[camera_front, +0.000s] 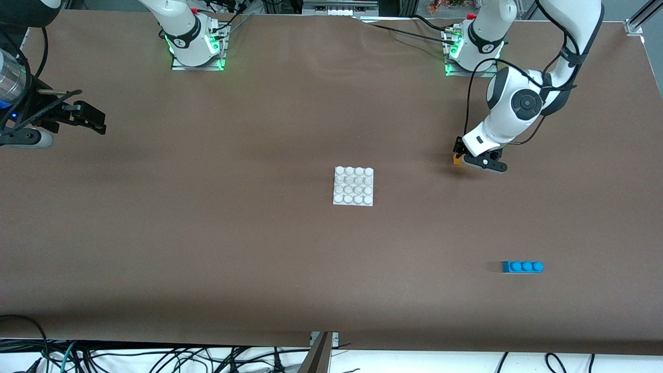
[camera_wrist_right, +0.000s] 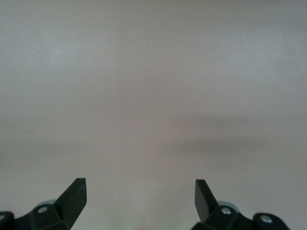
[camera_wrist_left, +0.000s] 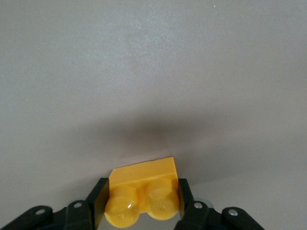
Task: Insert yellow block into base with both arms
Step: 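Lift the yellow block and carry it over the white base plate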
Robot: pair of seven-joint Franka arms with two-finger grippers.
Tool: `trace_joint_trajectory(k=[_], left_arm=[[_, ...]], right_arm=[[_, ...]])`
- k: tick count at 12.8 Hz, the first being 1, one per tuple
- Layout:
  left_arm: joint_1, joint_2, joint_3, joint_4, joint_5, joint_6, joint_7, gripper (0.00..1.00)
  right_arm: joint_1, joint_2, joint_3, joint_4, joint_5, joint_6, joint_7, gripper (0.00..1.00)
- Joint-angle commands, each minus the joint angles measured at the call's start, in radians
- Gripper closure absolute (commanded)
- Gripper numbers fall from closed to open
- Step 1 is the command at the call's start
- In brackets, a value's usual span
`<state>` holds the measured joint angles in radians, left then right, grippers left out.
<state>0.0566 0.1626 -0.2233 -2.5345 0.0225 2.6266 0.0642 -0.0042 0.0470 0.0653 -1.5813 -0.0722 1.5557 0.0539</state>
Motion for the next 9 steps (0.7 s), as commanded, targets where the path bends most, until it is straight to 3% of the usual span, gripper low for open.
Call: trace_joint_trajectory(k=[1,4,7,9], left_arm=[[0.011,-0.067,-0.004,0.052,0.016,-0.129,0.008,0.51],[0.011,-0.104,-0.005,0.158,0.016,-0.305,0.011,0.51],[0.005,-0.103,-0.018,0.362,0.016,-0.544,0.009,0.51],[-0.003,-0.085,-0.037,0.471,0.005,-0.621,-0.001,0.51]], right_arm=[[-0.008,0.008,0.005,0.023,0.000,-0.020,-0.013,0.00],[-0.008,0.008,0.005,0.024,0.000,-0.020,-0.013,0.00],[-0.008,0.008,0.004,0.024,0.000,-0.020,-0.013,0.00],[-0.008,0.008,0.004,0.024,0.000,-0.019,-0.013,0.00]])
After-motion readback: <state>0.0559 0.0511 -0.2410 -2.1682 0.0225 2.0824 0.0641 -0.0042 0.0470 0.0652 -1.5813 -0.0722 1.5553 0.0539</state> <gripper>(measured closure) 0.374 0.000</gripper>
